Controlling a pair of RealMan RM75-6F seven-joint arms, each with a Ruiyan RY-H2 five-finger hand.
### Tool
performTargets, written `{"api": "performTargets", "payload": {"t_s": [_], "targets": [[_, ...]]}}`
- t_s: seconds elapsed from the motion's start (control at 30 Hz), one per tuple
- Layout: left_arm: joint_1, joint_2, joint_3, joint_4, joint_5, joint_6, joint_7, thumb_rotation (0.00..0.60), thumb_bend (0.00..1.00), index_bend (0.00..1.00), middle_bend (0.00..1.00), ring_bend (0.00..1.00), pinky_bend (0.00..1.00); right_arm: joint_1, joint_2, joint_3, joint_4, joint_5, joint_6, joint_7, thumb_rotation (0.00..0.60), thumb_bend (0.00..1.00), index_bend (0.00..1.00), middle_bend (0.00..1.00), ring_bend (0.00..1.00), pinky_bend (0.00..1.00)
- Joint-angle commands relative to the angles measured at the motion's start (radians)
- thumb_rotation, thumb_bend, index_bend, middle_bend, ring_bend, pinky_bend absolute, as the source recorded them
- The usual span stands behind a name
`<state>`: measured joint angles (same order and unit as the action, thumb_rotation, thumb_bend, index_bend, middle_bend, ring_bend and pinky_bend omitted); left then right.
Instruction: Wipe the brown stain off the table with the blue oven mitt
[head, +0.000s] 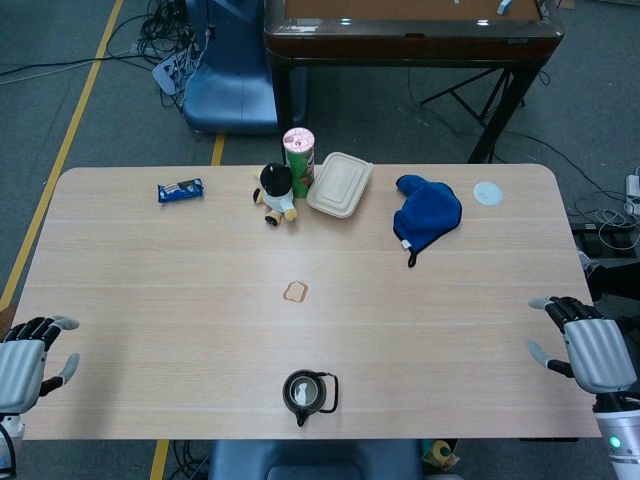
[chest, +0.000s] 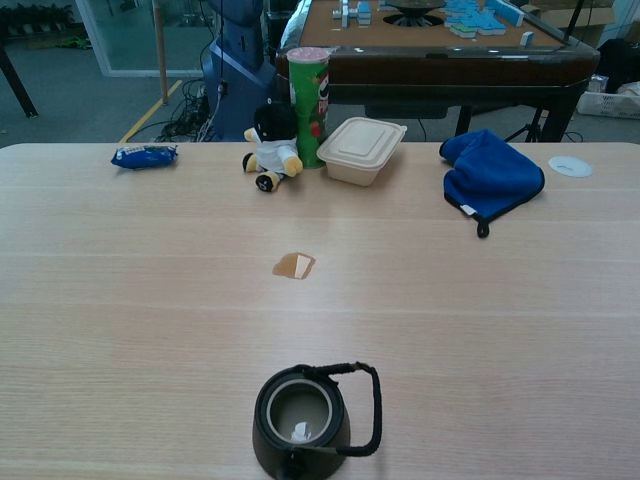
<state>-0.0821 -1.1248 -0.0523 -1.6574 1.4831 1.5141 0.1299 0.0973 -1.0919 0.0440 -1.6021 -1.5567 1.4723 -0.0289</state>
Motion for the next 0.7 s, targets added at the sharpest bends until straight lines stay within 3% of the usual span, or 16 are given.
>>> {"api": "performTargets", "payload": {"t_s": [0.03,0.33,0.7], "targets": [[0.0,0.001,-0.001,0.0,-0.001,0.0,0.0,0.6,0.3,0.35,0.32,0.26,0.26,0.003,0.0,0.004,0.0,0.01,-0.008,-0.004,0.6,0.32,0.31,0.35,0.28,0.4],[0.002,0.003,0.0,-0.005,0.004,0.005,0.001,0.6,0.3,0.35,0.32,0.26,0.26,0.089,-0.001,0.053,-0.002,0.053,-0.115,-0.033,0.6,0.32,0.3,0.35,0.28,0.4],[0.014,0.008,0.003,-0.014,0.007,0.02,0.003,0.6,0.3,0.35,0.32,0.26,0.26,0.272,-0.075,0.131,0.063,0.147,-0.34,-0.043,0.6,0.31,0.25,0.32,0.25,0.4]]}}
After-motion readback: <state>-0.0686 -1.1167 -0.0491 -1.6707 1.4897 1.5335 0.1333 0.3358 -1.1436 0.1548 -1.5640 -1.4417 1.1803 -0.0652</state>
